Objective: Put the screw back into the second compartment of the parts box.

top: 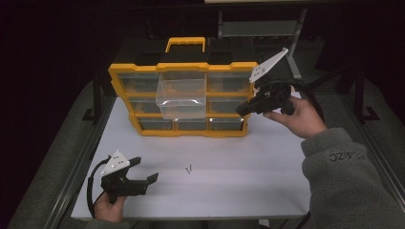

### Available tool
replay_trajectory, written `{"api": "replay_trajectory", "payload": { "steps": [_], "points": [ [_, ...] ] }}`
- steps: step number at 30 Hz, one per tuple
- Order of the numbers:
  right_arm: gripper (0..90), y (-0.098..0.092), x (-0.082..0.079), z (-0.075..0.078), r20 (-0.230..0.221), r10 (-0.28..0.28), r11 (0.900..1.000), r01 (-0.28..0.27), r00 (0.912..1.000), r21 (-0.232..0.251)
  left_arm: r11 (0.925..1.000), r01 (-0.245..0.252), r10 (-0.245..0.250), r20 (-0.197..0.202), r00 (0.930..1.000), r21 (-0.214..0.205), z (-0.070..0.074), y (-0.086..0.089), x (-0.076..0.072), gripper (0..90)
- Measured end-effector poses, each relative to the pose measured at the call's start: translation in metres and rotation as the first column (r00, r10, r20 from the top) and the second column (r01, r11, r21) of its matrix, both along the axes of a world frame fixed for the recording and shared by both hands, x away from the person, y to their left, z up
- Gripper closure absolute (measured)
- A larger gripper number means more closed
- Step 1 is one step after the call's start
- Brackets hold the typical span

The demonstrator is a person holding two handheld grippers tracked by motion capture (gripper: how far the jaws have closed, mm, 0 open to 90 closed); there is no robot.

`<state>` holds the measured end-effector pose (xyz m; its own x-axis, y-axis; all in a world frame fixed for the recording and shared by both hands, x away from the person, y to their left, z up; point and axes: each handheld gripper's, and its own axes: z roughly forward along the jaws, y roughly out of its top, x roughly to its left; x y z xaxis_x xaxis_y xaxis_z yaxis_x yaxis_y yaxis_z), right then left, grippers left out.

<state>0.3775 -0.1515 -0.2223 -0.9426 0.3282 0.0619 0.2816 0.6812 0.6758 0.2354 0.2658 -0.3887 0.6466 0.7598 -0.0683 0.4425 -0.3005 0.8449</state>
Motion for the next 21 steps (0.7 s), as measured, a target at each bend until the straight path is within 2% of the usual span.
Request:
{"api": "replay_trajectory", "payload": {
  "steps": [11,21],
  "points": [
    [86.8,0.008,0.004,0.044,0.025,0.018,0.9997,-0.017,0.9995,-0.017,1.0000,0.002,-0.002,-0.005,1.0000,0.006,0.001,0.000,0.000,14.0],
    [86.8,0.027,0.008,0.075,0.042,0.044,0.9989,-0.043,0.9982,-0.017,1.0000,-0.003,0.003,-0.015,0.9999,-0.004,0.001,-0.001,-0.001,14.0]
  ]
}}
